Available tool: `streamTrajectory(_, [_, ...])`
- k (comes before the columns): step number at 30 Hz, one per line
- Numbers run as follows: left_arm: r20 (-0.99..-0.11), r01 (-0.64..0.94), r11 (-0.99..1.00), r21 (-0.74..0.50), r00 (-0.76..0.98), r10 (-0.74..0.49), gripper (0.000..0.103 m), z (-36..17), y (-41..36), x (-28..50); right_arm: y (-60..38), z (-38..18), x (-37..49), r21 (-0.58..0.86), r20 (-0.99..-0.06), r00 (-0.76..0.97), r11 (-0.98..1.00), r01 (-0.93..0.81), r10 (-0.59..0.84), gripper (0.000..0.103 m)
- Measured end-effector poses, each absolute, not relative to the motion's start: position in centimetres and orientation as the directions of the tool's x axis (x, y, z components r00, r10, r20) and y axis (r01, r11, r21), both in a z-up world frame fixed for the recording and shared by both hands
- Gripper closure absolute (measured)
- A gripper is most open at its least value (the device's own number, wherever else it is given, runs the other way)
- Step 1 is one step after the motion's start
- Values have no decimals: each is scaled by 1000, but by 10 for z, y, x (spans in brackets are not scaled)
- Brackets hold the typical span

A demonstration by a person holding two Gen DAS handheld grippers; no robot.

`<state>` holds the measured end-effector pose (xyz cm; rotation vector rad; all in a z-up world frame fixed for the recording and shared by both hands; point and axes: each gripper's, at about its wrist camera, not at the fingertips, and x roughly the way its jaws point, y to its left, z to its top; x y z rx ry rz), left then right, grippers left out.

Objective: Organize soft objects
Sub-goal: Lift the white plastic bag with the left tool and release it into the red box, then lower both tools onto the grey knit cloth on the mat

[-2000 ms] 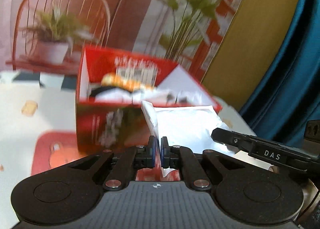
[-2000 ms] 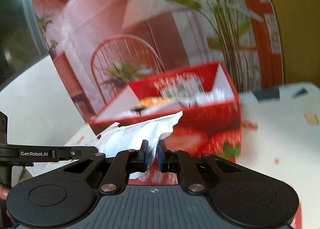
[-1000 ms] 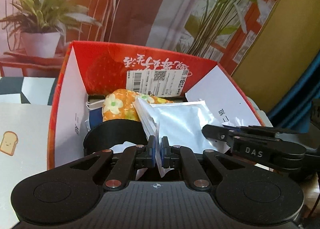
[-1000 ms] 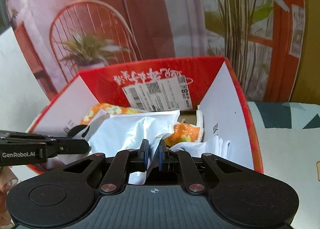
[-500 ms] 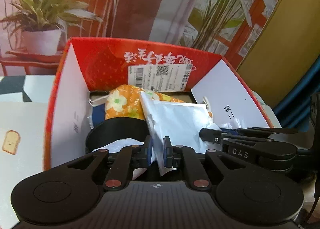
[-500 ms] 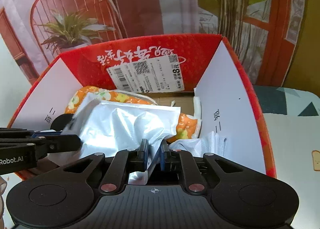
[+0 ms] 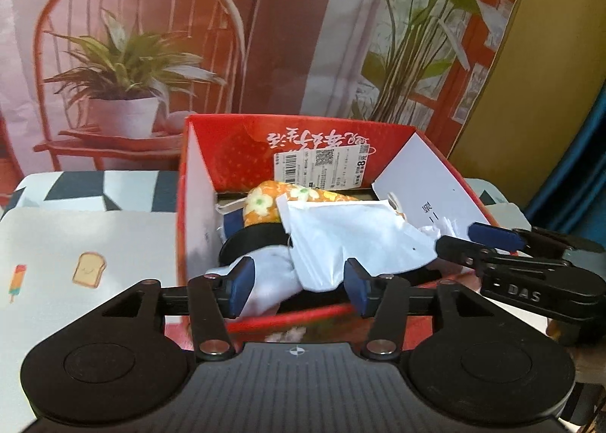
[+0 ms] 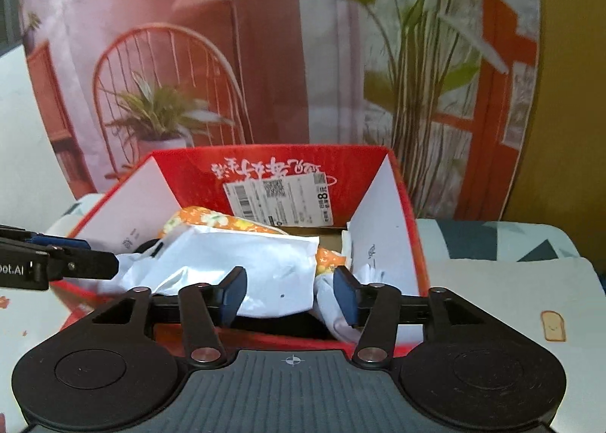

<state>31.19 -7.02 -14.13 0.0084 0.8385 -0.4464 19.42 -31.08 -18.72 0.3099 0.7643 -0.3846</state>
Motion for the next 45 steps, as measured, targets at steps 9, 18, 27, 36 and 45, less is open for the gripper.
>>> streamTrajectory(9, [-704,375,913,-164,603,-374,46,-134,-48,262,-279,-172,141,166,-666,715,893,418,-211,51])
streamTrajectory(18, [-707,376,910,-175,595,-382,46,-150,-33,214,-239,-191,103,171,-706,690,908,383,-158,51])
streamTrajectory(27, [-768,351,916,-194,526,-365,46,-206,-20,180,-198,-231,63,164,-775,622,916,366,-110,51])
streamTrajectory(36, [-764,234,955,-185,577,-289,39,-217,3,182,-218,-235,22,150,-759,613,857,494,-220,51])
streamTrajectory(45, [-769,247,950,-189,565,-300,32,-228,-4,200,-247,-254,0,186,-776,572,771,609,-265,50])
